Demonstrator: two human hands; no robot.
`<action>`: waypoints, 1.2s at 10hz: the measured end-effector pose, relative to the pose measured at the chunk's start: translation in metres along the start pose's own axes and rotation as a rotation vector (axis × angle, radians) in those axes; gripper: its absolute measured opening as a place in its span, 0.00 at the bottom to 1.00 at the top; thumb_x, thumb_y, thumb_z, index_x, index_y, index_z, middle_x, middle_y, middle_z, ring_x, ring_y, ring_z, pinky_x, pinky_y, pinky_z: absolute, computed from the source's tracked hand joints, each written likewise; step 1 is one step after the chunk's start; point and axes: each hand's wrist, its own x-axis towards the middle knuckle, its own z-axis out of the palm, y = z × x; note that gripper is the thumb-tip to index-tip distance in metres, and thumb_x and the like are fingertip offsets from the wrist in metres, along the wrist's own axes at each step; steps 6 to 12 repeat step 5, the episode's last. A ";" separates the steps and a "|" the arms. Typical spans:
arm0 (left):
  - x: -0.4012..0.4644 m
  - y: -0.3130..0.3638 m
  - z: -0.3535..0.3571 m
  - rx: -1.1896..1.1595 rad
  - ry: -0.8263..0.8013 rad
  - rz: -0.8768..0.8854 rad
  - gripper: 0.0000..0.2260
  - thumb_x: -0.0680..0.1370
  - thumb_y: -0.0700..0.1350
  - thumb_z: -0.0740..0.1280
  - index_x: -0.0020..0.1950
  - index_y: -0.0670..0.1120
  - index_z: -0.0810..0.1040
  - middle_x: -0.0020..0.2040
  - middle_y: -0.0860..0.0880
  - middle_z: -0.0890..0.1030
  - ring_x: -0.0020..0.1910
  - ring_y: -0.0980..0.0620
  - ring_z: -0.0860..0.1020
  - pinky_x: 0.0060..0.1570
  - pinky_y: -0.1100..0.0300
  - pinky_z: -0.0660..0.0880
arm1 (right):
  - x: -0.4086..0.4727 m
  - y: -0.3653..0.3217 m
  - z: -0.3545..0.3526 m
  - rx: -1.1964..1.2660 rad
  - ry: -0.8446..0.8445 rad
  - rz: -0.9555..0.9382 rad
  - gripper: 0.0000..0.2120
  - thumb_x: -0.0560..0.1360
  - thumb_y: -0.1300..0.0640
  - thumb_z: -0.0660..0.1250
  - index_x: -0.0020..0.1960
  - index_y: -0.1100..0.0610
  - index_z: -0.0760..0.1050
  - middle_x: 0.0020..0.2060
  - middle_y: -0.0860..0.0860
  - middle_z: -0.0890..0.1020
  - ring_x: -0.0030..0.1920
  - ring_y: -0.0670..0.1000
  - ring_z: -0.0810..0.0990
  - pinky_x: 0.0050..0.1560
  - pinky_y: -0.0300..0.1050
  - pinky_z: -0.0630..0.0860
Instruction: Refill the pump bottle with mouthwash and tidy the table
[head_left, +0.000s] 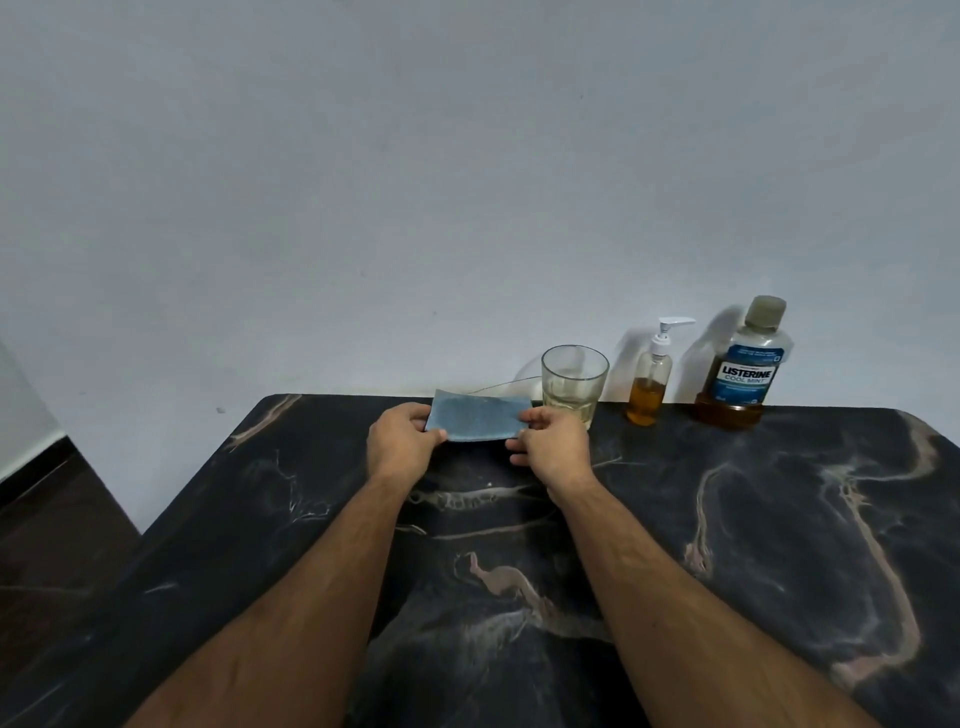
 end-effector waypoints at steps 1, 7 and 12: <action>0.009 0.000 0.005 0.045 -0.003 0.001 0.17 0.73 0.41 0.75 0.62 0.45 0.81 0.54 0.47 0.85 0.53 0.51 0.82 0.54 0.58 0.76 | 0.009 0.000 0.004 -0.016 -0.017 0.021 0.16 0.77 0.73 0.60 0.63 0.66 0.74 0.56 0.60 0.80 0.38 0.50 0.82 0.34 0.43 0.81; -0.043 0.011 -0.011 0.114 0.062 0.077 0.18 0.79 0.50 0.68 0.67 0.45 0.77 0.60 0.47 0.82 0.57 0.50 0.80 0.58 0.55 0.75 | -0.041 -0.013 -0.027 -0.214 -0.034 -0.038 0.17 0.76 0.61 0.69 0.64 0.57 0.75 0.56 0.54 0.80 0.49 0.51 0.82 0.45 0.48 0.84; -0.043 0.011 -0.011 0.114 0.062 0.077 0.18 0.79 0.50 0.68 0.67 0.45 0.77 0.60 0.47 0.82 0.57 0.50 0.80 0.58 0.55 0.75 | -0.041 -0.013 -0.027 -0.214 -0.034 -0.038 0.17 0.76 0.61 0.69 0.64 0.57 0.75 0.56 0.54 0.80 0.49 0.51 0.82 0.45 0.48 0.84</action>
